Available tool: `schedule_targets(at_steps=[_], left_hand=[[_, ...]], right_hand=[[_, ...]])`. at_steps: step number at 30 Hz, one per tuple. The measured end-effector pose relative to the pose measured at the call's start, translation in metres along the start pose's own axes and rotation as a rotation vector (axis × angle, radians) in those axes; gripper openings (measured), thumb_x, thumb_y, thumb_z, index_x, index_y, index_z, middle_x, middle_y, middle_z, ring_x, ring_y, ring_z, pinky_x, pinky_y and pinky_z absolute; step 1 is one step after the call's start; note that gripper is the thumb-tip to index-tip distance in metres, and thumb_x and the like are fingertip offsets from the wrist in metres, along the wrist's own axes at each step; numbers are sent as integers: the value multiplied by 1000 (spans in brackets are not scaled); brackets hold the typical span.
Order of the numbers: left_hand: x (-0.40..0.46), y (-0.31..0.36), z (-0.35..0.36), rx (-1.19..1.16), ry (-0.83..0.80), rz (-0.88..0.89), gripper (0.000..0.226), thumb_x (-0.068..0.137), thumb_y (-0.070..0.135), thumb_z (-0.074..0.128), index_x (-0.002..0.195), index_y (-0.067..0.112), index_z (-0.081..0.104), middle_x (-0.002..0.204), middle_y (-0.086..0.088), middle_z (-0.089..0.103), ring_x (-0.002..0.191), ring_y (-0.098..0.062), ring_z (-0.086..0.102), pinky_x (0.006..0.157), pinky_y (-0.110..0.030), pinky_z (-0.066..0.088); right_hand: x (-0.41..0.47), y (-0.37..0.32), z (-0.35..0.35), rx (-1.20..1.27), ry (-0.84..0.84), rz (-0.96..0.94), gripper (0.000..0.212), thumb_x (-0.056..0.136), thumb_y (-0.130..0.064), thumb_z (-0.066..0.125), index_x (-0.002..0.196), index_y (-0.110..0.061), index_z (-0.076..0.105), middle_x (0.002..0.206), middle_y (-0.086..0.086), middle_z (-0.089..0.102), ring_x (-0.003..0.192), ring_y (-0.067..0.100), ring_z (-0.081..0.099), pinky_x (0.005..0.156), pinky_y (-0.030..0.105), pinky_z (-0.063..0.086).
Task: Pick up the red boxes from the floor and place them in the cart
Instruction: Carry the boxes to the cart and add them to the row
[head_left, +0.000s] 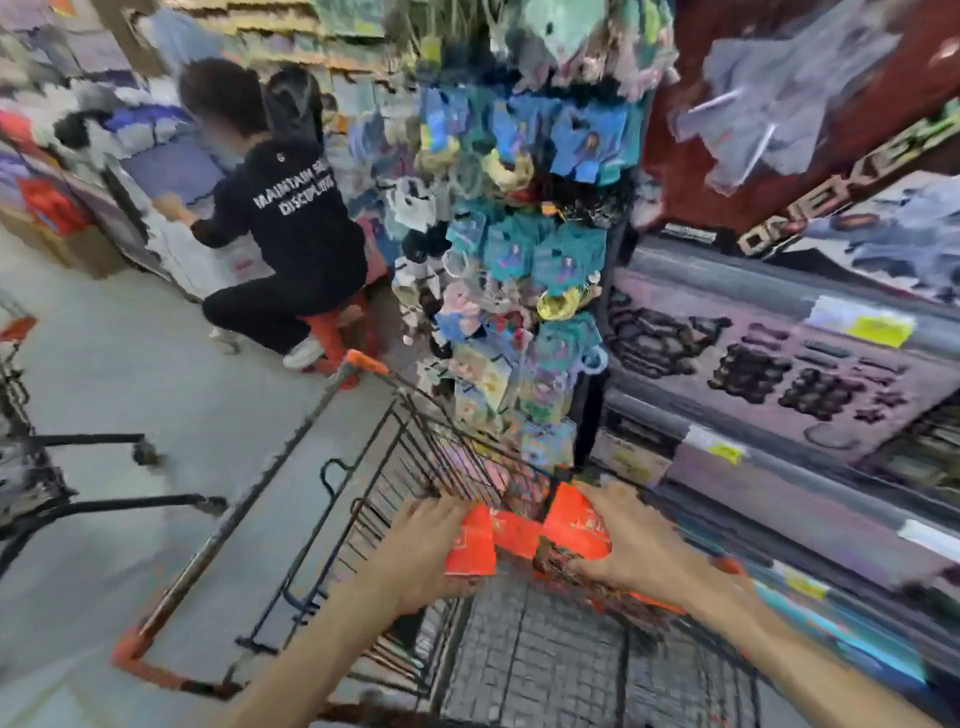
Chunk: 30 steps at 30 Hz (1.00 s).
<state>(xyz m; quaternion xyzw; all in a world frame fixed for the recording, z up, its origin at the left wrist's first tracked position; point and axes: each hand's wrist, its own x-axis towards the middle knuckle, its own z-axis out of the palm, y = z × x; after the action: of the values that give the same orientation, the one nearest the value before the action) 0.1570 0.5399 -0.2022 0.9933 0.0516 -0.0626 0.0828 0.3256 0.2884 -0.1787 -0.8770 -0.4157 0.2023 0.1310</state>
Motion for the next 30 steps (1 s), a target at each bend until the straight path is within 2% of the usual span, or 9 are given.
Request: schedule_targets(at_steps=[5, 7, 9, 12, 15, 18, 20, 25, 30], left_hand=[[69, -24, 98, -41, -110, 70, 99, 66, 91, 49, 136, 21, 43, 122, 2, 58, 109, -23, 57, 94, -42, 47], [94, -32, 138, -17, -144, 98, 95, 57, 81, 67, 126, 18, 50, 116, -1, 64, 102, -24, 64, 88, -41, 54], [112, -40, 176, 31, -192, 153, 96, 44, 67, 83, 119, 15, 55, 113, -4, 67, 101, -26, 67, 86, -41, 55], [133, -53, 225, 82, -238, 178, 100, 28, 51, 91, 114, 13, 54, 110, -7, 68, 99, -27, 68, 86, -42, 55], [147, -70, 269, 96, -249, 166, 101, 23, 42, 92, 112, 12, 53, 110, -10, 66, 99, -30, 68, 84, -42, 56], [157, -77, 301, 79, -302, 135, 105, 27, 38, 96, 120, 7, 57, 120, -14, 65, 109, -34, 65, 93, -48, 52], [162, -74, 312, 41, -312, 120, 101, 47, 34, 94, 132, 5, 49, 133, -15, 56, 123, -36, 55, 106, -50, 41], [166, -82, 328, -1, -245, 197, 98, 49, 37, 92, 129, 11, 43, 125, -10, 57, 119, -35, 56, 104, -48, 42], [163, -102, 330, -12, -236, 297, 97, 60, 36, 87, 141, 10, 40, 136, -7, 50, 130, -29, 46, 114, -45, 34]], right_hand=[[18, 33, 66, -10, -46, 181, 109, 71, -88, 49, 158, -39, 6, 160, -3, 34, 144, 20, 35, 118, 40, 31], [21, 41, 90, 17, -86, 227, 122, 58, -105, 17, 158, -38, -3, 164, -5, 23, 149, 18, 26, 123, 39, 22], [23, 51, 121, 33, -133, 272, 132, 46, -100, 7, 160, -34, -6, 165, -10, 18, 150, 16, 22, 124, 41, 15], [34, 70, 174, 34, -113, 282, 107, 77, -87, 44, 158, -37, -6, 162, -9, 24, 149, 19, 26, 125, 45, 17], [47, 89, 224, 19, -60, 285, 111, 71, -65, 76, 155, -34, 11, 151, -5, 46, 137, 23, 48, 113, 45, 41], [56, 94, 256, 32, -113, 313, 101, 82, -57, 69, 158, -34, 7, 160, -3, 34, 144, 24, 38, 121, 42, 24], [61, 98, 275, 51, -116, 313, 98, 85, -54, 68, 158, -33, 5, 163, -2, 29, 147, 24, 32, 123, 42, 16], [77, 97, 293, 71, -81, 316, 97, 84, -49, 72, 159, -26, 16, 160, -3, 33, 145, 21, 32, 123, 41, 16], [83, 96, 303, 96, -63, 342, 100, 83, -56, 71, 159, -30, 11, 158, -8, 32, 142, 16, 31, 123, 39, 15]])
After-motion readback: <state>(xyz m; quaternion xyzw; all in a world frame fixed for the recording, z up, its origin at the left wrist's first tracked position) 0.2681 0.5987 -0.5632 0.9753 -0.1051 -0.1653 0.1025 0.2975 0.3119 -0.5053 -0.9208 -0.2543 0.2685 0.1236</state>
